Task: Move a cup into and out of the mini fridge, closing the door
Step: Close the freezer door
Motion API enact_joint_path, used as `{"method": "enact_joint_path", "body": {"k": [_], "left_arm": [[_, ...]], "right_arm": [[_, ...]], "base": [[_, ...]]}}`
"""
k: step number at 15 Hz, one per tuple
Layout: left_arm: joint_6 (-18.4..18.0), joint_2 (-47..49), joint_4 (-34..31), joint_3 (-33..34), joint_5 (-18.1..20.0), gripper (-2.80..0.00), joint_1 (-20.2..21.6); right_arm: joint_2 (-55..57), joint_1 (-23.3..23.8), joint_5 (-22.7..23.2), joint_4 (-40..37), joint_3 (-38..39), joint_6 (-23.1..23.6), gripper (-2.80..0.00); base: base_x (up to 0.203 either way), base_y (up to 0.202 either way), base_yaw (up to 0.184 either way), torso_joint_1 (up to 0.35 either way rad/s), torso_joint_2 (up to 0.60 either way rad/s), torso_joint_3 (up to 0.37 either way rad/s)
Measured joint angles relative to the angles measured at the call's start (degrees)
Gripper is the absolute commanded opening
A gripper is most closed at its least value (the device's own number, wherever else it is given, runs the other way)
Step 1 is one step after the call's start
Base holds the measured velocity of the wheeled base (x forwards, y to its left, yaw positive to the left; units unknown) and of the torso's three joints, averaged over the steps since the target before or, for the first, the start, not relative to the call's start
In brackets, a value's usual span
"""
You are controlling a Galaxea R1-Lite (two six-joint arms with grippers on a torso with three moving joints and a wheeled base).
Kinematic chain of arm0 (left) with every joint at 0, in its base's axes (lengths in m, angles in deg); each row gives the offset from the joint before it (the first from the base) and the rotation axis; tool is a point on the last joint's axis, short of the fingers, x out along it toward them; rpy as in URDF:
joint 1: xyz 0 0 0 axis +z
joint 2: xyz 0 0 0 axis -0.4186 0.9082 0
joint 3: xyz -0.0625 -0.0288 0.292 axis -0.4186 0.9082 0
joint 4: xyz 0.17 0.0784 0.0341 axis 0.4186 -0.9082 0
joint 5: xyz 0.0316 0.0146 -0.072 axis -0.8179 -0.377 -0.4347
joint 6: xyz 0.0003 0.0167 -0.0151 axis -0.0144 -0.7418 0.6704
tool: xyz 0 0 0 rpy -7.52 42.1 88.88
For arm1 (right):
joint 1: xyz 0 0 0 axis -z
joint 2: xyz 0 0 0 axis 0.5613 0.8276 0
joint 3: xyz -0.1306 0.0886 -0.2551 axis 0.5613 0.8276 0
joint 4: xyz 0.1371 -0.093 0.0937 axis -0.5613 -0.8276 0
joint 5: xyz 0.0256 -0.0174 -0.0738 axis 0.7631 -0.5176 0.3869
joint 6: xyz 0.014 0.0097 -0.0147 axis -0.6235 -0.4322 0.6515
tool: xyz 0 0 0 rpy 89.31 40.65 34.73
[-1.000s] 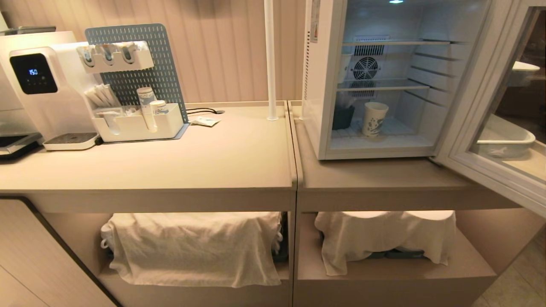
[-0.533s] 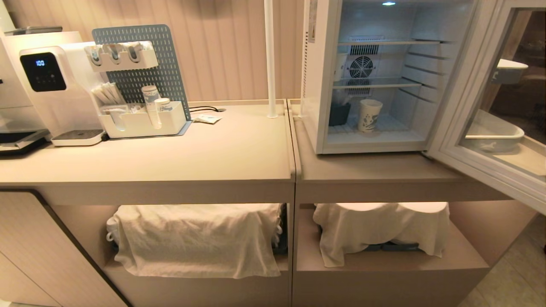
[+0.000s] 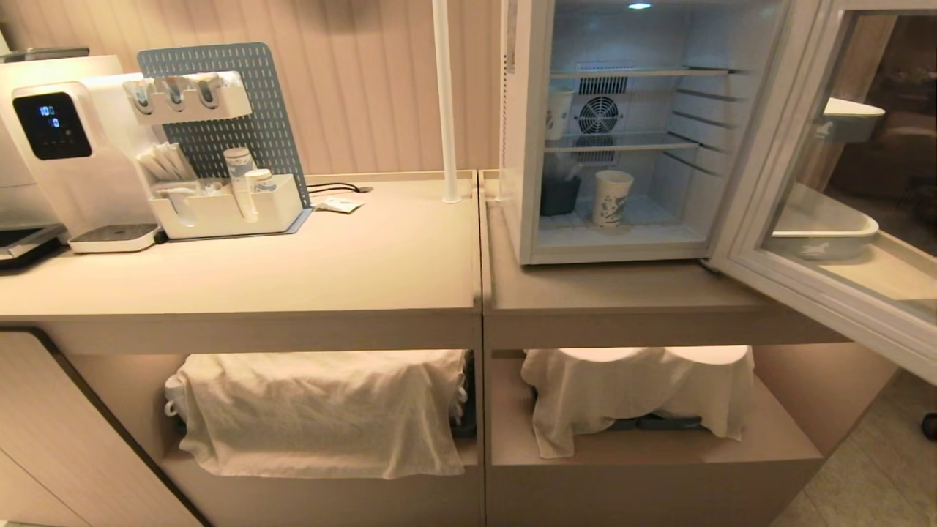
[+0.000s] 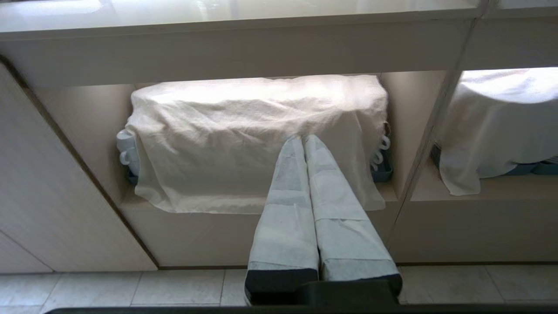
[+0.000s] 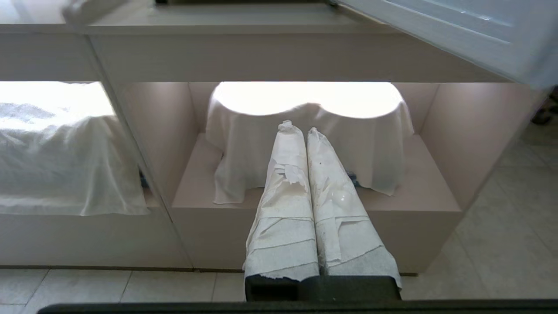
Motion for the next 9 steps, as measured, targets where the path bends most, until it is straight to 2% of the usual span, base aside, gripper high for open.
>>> {"method": "enact_joint_path", "body": {"k": [9], "left_arm": [[0.2, 0.0, 0.0, 0.0, -0.1, -2.80, 0.0]], "right_arm": [[0.0, 0.0, 0.0, -0.1, 0.0, 0.1, -2.80]], "base": [[0.000, -0.195, 0.001, 0.002, 0.00, 0.002]]}}
